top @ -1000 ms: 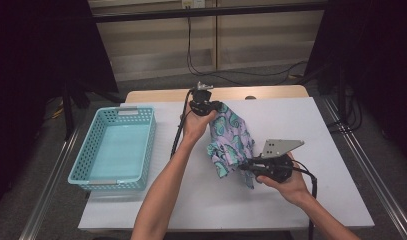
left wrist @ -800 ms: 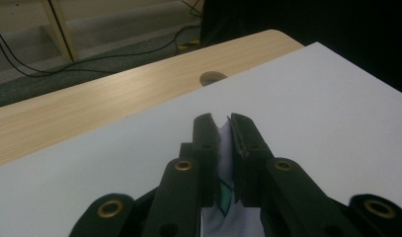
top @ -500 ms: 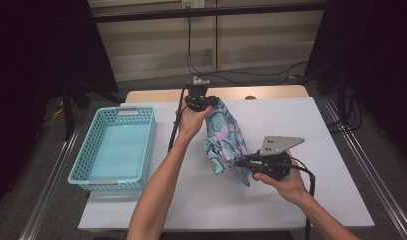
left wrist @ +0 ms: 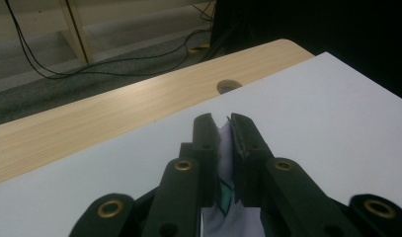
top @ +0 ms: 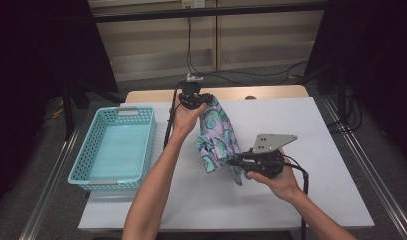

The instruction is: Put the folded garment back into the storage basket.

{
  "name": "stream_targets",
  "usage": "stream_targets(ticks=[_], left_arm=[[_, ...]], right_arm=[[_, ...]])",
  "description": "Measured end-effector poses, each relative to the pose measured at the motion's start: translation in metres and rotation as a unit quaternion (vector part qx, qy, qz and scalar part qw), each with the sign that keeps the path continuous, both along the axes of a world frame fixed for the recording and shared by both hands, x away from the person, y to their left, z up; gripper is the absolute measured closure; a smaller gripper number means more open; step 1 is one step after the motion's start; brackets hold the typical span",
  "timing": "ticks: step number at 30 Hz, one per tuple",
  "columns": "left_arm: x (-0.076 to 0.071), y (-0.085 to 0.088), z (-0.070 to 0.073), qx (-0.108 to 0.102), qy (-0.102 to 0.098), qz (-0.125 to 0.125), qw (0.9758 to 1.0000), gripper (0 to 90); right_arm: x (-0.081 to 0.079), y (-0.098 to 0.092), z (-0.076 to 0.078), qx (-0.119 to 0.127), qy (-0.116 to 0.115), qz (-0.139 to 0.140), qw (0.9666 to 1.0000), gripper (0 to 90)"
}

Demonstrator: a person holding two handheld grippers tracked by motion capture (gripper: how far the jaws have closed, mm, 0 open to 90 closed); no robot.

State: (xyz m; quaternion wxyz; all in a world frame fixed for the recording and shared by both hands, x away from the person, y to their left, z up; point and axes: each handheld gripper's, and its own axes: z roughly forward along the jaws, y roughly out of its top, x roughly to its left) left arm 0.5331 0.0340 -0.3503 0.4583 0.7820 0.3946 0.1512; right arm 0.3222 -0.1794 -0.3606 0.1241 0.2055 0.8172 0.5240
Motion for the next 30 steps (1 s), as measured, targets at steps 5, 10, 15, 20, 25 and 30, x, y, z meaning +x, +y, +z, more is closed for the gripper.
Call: stream_targets(ticks=[5, 10, 15, 20, 25, 30], left_arm=[[0.0, 0.003, 0.004, 0.0, -0.002, 0.005, 1.0, 82.1], [0.0, 0.009, 0.009, 0.003, -0.005, 0.005, 1.0, 82.1], [0.001, 0.014, 0.009, 0.0, -0.005, 0.003, 1.0, 82.1], [-0.002, 0.016, 0.013, -0.002, -0.008, 0.0, 1.0, 82.1], [-0.004, 0.022, 0.02, 0.001, -0.012, 0.005, 0.9999, 82.1], [-0.004, 0.033, 0.023, -0.002, -0.015, 0.01, 0.9998, 82.1]], right_arm=[[0.002, 0.008, 0.002, -0.003, -0.003, 0.004, 1.0, 83.9], [0.002, 0.013, 0.004, 0.0, -0.005, 0.008, 1.0, 83.9], [0.004, 0.021, 0.007, 0.001, -0.008, 0.013, 0.9999, 83.9], [0.002, 0.027, 0.009, 0.002, -0.011, 0.021, 0.9997, 83.9], [0.003, 0.034, 0.014, 0.006, -0.018, 0.03, 0.9994, 83.9], [0.005, 0.042, 0.02, 0.009, -0.023, 0.039, 0.9989, 84.0]])
